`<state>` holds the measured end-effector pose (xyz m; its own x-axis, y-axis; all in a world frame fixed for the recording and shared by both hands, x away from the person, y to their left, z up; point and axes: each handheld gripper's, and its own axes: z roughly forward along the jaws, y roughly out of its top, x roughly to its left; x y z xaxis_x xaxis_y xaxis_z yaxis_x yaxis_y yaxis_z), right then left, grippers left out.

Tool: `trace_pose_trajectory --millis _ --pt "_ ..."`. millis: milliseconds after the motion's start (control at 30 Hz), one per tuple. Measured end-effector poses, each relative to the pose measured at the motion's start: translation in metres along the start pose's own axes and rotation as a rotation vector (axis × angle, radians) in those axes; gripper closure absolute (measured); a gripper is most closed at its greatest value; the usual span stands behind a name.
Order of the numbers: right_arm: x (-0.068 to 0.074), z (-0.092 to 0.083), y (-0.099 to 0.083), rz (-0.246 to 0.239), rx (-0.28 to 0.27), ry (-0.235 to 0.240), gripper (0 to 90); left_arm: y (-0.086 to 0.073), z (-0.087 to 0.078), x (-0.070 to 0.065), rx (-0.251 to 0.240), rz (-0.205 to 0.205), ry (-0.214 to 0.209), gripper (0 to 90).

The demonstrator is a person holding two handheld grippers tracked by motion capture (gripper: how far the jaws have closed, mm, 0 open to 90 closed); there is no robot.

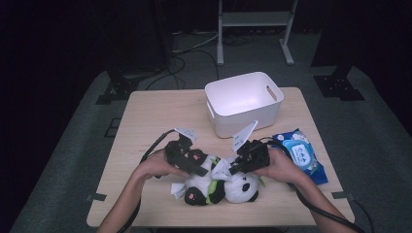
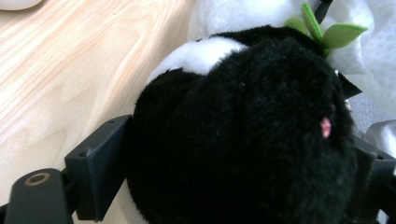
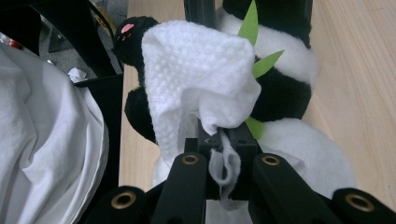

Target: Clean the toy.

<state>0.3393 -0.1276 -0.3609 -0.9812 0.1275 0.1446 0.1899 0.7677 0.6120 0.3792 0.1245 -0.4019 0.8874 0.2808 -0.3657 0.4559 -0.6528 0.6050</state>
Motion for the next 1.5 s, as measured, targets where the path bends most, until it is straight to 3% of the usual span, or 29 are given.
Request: trace_pose_trajectory --millis 67,200,300,367,533,600,700,767,867,1033,1233,1500 --pt "0.000 0.000 0.000 0.000 0.002 0.000 86.0 0.000 -0.001 -0.002 0.003 0.016 0.006 16.0" --pt "0.001 -0.001 0.001 -0.006 0.002 -0.001 86.0 0.000 -0.004 -0.005 -0.003 0.064 0.026 33.2" --pt "0.002 -0.004 0.002 -0.010 -0.003 -0.011 86.0 0.000 -0.006 -0.007 -0.031 0.086 0.042 39.4" --pt "0.001 -0.009 0.003 -0.003 -0.021 -0.013 86.1 0.000 -0.006 -0.009 -0.048 0.096 0.059 40.9" --pt "-0.004 -0.024 0.006 0.002 -0.068 -0.055 86.0 0.008 -0.010 -0.019 -0.064 0.188 0.126 42.3" --pt "-0.005 -0.028 0.006 0.008 -0.082 -0.061 86.0 0.011 -0.012 -0.023 -0.082 0.234 0.167 42.3" --pt "-0.009 -0.035 0.005 0.013 -0.097 -0.090 86.0 0.013 -0.017 -0.030 -0.102 0.339 0.245 42.3" --pt "-0.013 -0.040 0.000 0.040 -0.114 -0.124 86.0 0.011 -0.017 -0.031 -0.102 0.367 0.258 42.1" --pt "-0.021 -0.041 -0.010 0.076 -0.086 -0.178 85.9 0.003 -0.013 -0.033 -0.131 0.402 0.263 41.6" --pt "-0.025 -0.039 -0.024 0.110 -0.098 -0.148 85.9 -0.011 -0.010 -0.036 -0.186 0.429 0.270 40.8" --pt "-0.019 -0.044 -0.026 0.108 -0.074 -0.162 85.8 -0.015 -0.010 -0.040 -0.185 0.456 0.275 40.0" --pt "-0.017 -0.011 0.019 0.037 -0.034 -0.127 85.7 -0.017 -0.009 -0.043 -0.196 0.481 0.280 39.4"
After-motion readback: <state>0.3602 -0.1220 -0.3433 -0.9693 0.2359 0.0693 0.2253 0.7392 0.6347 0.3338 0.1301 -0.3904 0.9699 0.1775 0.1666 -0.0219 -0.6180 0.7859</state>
